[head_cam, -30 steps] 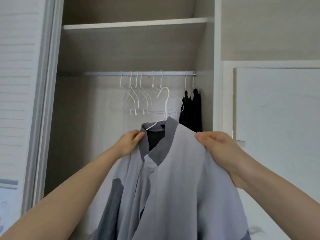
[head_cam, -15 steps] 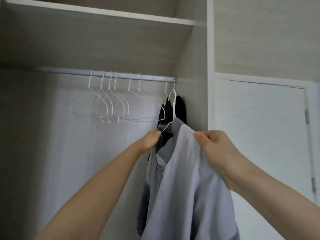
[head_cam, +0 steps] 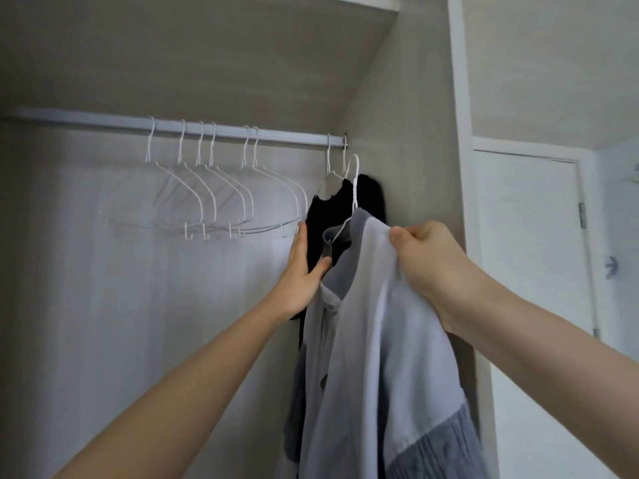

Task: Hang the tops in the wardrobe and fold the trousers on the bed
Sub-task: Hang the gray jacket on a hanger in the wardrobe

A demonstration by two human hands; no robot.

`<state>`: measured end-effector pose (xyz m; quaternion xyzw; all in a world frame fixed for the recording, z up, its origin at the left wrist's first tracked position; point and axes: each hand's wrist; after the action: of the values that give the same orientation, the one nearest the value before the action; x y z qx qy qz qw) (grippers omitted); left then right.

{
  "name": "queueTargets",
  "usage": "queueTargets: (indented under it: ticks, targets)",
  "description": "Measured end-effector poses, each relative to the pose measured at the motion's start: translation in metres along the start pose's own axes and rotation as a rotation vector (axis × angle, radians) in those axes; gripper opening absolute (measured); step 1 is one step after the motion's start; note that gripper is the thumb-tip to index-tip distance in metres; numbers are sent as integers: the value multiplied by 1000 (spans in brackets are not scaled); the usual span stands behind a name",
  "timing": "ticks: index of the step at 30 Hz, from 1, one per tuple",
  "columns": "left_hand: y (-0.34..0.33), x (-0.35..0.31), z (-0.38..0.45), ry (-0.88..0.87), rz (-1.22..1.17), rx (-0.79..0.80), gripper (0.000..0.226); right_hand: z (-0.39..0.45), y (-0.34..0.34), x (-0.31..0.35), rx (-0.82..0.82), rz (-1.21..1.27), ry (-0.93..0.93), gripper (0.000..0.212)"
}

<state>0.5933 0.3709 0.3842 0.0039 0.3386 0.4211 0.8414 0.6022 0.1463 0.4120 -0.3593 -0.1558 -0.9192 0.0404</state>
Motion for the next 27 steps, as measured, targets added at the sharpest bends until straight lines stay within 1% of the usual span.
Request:
queueTargets:
  ticks: [3, 6, 7, 9, 11, 13, 16, 18, 19, 21, 23, 25, 27]
  targets:
    - [13, 1, -5, -41, -25, -49, 76, 17, -18, 14, -25, 13, -9, 34]
    - [29, 0, -12, -62, -26, -149, 73, 37, -33, 35, -33, 11, -4, 38]
    - [36, -2, -13, -60, -35, -177, 72, 45, -39, 43, -31, 20, 2, 37]
    - [47, -5, -18, -42, -67, -202, 71, 64, -51, 55, -32, 6, 9, 28]
    - [56, -9, -22, -34, -92, -185, 69, 84, -64, 69, -79, 5, 25, 17]
    - [64, -14, -26, -45, -119, -152, 68, 103, -78, 84, -105, 1, 50, 12]
    - [68, -23, -35, -30, -153, -51, 72, 129, -97, 100, -118, -2, 63, 22]
    - [64, -24, -39, -29, -177, 8, 76, 146, -108, 104, -130, 11, 66, 21]
    - [61, -22, -41, -29, -177, 32, 83, 152, -113, 105, -135, 18, 65, 22]
    - [57, -11, -38, -36, -80, 44, 106, 162, -125, 107, -139, 22, 42, 30]
    - [54, 1, -32, -97, 155, 3, 118, 173, -136, 108, -139, 28, 36, 32]
    - [52, 12, -26, -120, 300, -24, 119, 183, -147, 107, -121, 4, 35, 29]
    - [55, 26, -20, -82, 330, -53, 106, 189, -156, 105, -102, -48, 38, 28]
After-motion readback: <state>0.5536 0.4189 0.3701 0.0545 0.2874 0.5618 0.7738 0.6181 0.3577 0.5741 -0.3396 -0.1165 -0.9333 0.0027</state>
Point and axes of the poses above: each hand's wrist, its own z-axis towards the middle knuckle, its own y-axis out of the back of the hand, x = y × z, and after that the axes turned 8 degrees about -z, right-handed
